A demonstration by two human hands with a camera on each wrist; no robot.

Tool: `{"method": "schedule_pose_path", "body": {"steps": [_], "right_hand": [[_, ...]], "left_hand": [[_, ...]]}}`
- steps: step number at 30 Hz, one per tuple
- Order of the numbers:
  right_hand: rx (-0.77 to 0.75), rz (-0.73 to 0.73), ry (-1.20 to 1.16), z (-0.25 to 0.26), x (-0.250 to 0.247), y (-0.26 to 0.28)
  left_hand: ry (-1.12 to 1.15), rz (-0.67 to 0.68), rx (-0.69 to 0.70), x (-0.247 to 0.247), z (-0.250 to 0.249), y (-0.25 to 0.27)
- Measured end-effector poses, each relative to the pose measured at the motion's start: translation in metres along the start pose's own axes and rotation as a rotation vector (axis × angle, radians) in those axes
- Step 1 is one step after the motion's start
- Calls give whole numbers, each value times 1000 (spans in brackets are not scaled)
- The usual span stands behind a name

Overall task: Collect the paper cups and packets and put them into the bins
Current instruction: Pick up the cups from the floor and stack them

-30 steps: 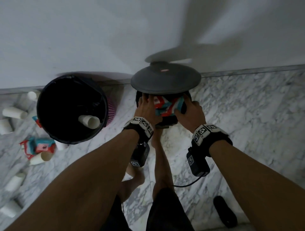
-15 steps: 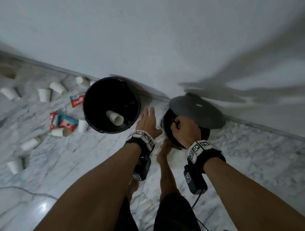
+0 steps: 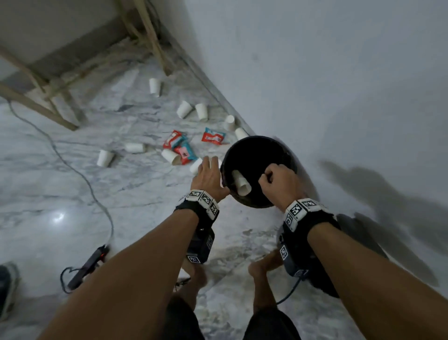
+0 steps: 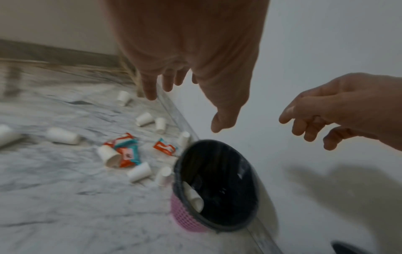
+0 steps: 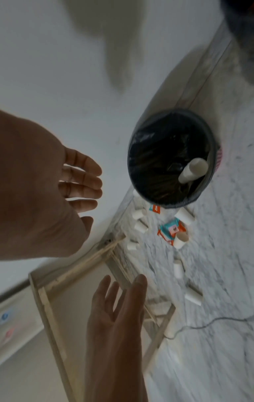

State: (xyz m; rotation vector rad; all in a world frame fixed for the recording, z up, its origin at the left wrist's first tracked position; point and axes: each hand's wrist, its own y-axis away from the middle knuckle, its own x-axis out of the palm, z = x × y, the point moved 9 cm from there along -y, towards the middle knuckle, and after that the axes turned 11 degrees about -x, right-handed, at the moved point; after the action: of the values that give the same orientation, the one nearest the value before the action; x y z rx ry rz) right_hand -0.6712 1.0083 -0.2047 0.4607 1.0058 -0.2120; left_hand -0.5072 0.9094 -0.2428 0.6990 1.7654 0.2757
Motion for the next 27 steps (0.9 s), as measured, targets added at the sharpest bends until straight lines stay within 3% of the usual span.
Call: {"method": "schedule_pose_path", "body": {"steps": [12, 22, 27], "right_hand": [[-221, 73, 130, 244, 83, -54], [-416, 163, 174, 374, 112, -106], [-473, 207, 194, 419, 135, -144]], "left_hand": [[42, -93, -218, -127, 239, -11], [140, -159, -372, -193, 340, -10], [145, -175, -440, -218, 381, -37]]}}
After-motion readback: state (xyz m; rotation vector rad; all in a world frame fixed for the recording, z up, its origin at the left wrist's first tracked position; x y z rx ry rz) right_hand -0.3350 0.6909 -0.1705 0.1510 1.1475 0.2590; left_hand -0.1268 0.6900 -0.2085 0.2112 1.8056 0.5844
